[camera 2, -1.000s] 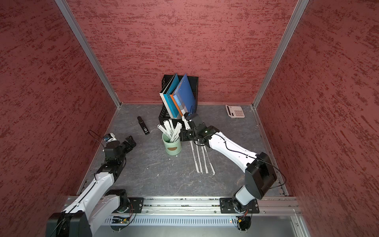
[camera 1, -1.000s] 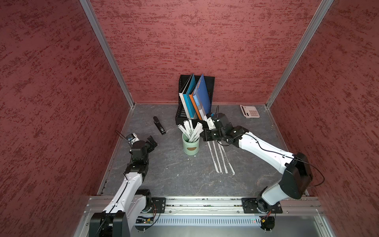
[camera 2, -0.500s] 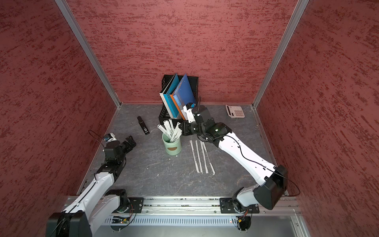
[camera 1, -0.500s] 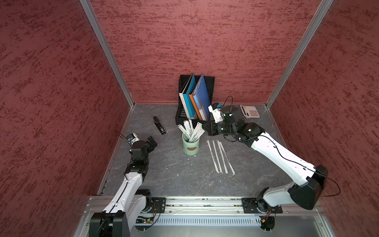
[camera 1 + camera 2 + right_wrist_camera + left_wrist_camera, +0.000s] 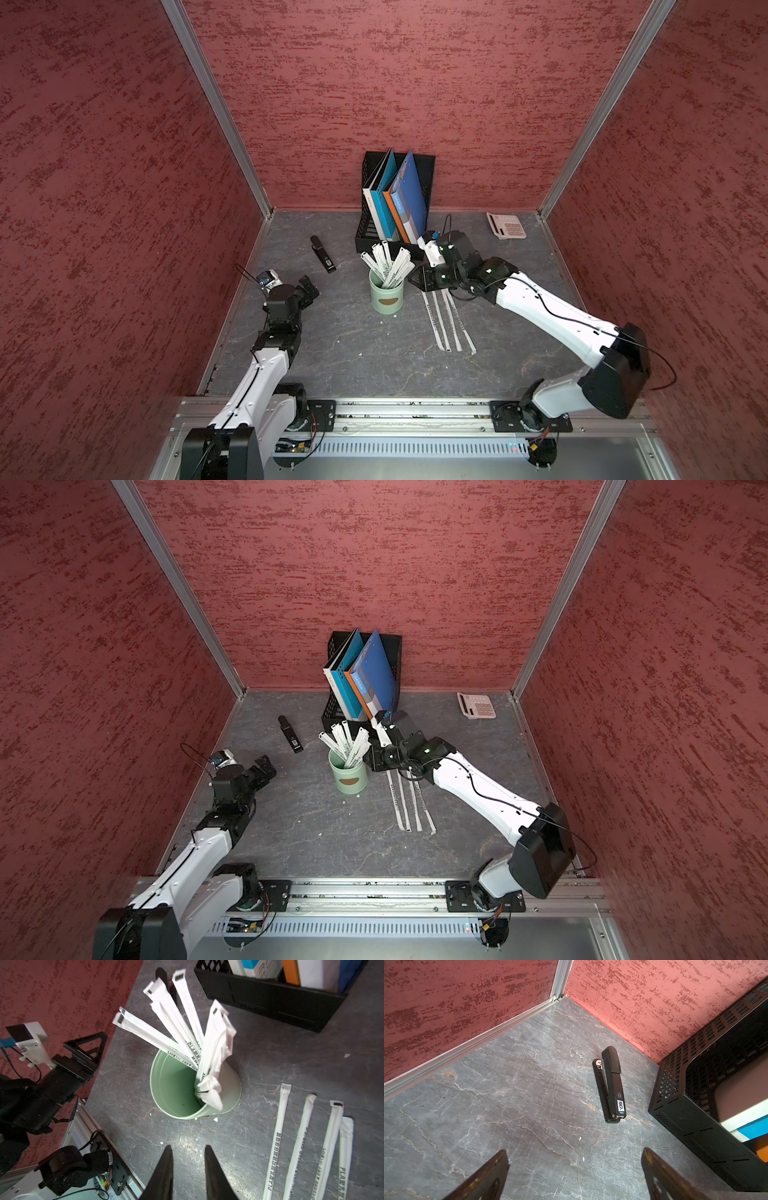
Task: Take the straws out of the storage container
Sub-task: Pick up the straw from the container.
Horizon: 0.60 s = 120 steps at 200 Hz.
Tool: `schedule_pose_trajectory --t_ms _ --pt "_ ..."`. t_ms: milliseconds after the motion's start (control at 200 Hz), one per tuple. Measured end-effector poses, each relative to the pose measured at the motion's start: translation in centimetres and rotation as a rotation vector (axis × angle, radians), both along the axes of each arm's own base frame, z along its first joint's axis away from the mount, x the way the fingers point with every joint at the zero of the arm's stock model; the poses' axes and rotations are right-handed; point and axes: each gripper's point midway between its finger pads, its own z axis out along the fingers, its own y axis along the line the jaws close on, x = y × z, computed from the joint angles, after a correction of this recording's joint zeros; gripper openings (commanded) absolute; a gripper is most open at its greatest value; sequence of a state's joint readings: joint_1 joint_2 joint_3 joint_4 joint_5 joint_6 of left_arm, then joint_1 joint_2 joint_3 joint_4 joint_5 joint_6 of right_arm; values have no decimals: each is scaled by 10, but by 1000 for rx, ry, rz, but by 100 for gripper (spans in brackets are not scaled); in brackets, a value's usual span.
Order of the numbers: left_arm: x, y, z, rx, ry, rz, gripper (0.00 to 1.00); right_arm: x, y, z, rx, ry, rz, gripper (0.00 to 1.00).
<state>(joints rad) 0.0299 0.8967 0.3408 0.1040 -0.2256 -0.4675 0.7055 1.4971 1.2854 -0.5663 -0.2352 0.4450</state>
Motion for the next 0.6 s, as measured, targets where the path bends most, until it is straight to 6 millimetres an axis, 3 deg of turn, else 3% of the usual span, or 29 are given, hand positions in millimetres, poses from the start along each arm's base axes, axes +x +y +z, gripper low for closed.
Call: schedule_pose_trajectory --t_ms 381,601 --pt "0 0 0 0 0 0 100 16 7 -52 -85 64 -20 22" --pt "0 0 0 0 0 0 99 21 11 -49 -79 54 -22 21"
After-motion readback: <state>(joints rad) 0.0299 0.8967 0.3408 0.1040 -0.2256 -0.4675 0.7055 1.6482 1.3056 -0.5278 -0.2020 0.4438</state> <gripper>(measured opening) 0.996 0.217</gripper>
